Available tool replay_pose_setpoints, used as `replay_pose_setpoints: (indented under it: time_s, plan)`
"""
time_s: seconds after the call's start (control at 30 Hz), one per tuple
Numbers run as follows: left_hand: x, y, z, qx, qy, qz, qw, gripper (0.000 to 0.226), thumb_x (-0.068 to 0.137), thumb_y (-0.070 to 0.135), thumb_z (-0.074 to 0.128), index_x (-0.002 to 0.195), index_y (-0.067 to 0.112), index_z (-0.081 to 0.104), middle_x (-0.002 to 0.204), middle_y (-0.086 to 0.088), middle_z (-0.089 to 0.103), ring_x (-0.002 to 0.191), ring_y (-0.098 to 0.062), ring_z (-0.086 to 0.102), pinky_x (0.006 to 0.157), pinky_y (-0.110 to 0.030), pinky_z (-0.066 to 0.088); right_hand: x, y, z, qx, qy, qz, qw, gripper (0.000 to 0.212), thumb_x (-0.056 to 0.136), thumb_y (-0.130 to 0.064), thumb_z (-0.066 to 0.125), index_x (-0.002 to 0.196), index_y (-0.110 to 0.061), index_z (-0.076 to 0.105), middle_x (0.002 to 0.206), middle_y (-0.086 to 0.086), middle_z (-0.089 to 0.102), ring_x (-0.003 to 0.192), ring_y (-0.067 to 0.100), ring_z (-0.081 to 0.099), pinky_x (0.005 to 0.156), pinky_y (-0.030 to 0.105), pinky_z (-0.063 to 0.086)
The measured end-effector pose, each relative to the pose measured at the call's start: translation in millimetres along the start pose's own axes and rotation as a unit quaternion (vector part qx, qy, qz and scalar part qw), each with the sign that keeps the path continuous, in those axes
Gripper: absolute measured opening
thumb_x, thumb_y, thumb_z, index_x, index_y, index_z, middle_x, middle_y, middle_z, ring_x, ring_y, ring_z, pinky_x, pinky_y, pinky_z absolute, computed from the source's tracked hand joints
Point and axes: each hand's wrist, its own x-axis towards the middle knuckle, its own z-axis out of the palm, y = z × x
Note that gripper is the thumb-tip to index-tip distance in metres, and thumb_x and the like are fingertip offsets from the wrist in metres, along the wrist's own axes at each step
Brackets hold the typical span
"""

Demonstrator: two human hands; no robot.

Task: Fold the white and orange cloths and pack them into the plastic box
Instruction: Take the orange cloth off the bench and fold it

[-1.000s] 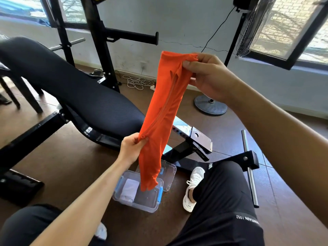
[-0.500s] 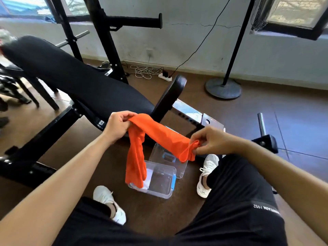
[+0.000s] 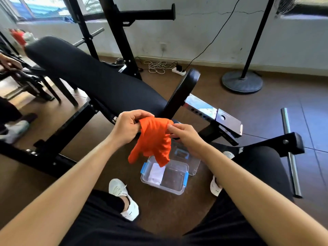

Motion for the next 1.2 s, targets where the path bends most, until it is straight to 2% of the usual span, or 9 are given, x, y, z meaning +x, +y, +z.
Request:
replay_pose_setpoints:
  time_s: [0.23,0.37,0.47,0.57,0.7,0.9,0.97,1.07,1.2]
  plan:
    - [-22.8,-17.0,8.0,-0.007,0.017,-0.033,0.999,0.041,0.080,-0.008,0.073,0.102,0.026,0.077,0.092,0.017,0.077,0.088,-0.003,0.072,0.081,-0.026,0.056,18.5,12.4,14.5,0.151,-0.027,0.086,0.984,0.016,0.096,-0.035,0.065,0.093,-0.020,0.071,0.090,0.001,0.071,0.089,0.020,0.065,0.079,0.031,0.049]
    - [-39.6,-26.8,18.3,0.096,0.111,-0.049,0.988,0.025,0.077,0.027,0.072,0.100,0.022,0.080,0.071,0.010,0.058,0.063,-0.001,0.053,0.065,-0.023,0.044,19.6,13.3,16.1,0.164,-0.036,0.066,0.984,0.003,0.089,-0.017,0.071,0.090,-0.014,0.070,0.076,0.000,0.068,0.069,0.012,0.060,0.070,0.028,0.046]
    - [-52.0,-30.1,26.3,0.054,0.108,-0.118,0.986,0.034,0.082,0.042,0.060,0.102,0.026,0.081,0.064,0.016,0.065,0.058,0.002,0.057,0.067,-0.025,0.048,19.6,12.6,11.7,0.157,-0.028,0.052,0.986,0.029,0.075,-0.022,0.077,0.099,-0.009,0.069,0.090,0.014,0.068,0.075,0.020,0.061,0.079,0.037,0.046]
    - [-64.4,-32.4,40.5,-0.084,0.074,-0.167,0.980,0.021,0.096,0.025,0.064,0.110,0.020,0.079,0.072,0.017,0.075,0.061,-0.002,0.067,0.068,-0.036,0.059,17.2,17.9,6.9,0.147,-0.035,0.044,0.987,0.020,0.077,-0.012,0.075,0.096,-0.008,0.068,0.112,0.030,0.070,0.092,0.031,0.063,0.082,0.040,0.048]
    - [-78.2,-29.7,59.0,-0.321,0.047,-0.282,0.903,0.023,0.102,0.013,0.057,0.119,0.018,0.073,0.089,-0.003,0.078,0.076,-0.016,0.070,0.078,-0.039,0.058,8.5,31.7,-1.2,0.118,-0.050,0.041,0.991,0.020,0.087,0.004,0.068,0.091,-0.016,0.065,0.089,0.009,0.077,0.074,0.018,0.071,0.069,0.028,0.056]
    - [-82.5,-37.6,64.6,-0.443,-0.062,-0.391,0.804,0.040,0.100,0.037,0.042,0.129,0.024,0.067,0.086,-0.001,0.067,0.081,-0.019,0.060,0.086,-0.034,0.050,-6.7,56.2,1.0,0.105,-0.040,0.036,0.993,0.041,0.076,-0.011,0.081,0.112,-0.016,0.063,0.105,0.015,0.072,0.097,0.032,0.067,0.094,0.046,0.052]
    - [-84.4,-40.5,73.1,-0.411,-0.102,-0.410,0.808,0.041,0.098,0.048,0.050,0.126,0.024,0.068,0.080,-0.001,0.061,0.076,-0.017,0.058,0.079,-0.031,0.051,-8.2,61.3,3.1,0.086,-0.040,0.029,0.995,0.042,0.076,-0.011,0.079,0.114,-0.014,0.061,0.105,0.014,0.073,0.100,0.031,0.067,0.096,0.046,0.052]
    - [-83.1,-44.3,80.4,-0.409,-0.072,-0.380,0.827,0.023,0.100,0.028,0.060,0.119,0.018,0.068,0.086,0.002,0.066,0.076,-0.014,0.059,0.069,-0.026,0.050,-10.5,65.6,5.0,0.049,-0.043,0.022,0.998,0.036,0.084,0.000,0.074,0.116,-0.009,0.059,0.107,0.015,0.074,0.100,0.029,0.070,0.095,0.046,0.054]
    - [-84.0,-51.5,81.4,-0.375,-0.024,-0.343,0.861,0.031,0.089,0.001,0.073,0.113,0.019,0.072,0.100,-0.007,0.075,0.089,-0.018,0.068,0.087,-0.035,0.056,-12.7,73.4,4.8,-0.030,-0.001,0.031,0.999,0.048,0.082,-0.006,0.079,0.123,-0.008,0.053,0.107,0.016,0.075,0.103,0.033,0.072,0.098,0.057,0.054]
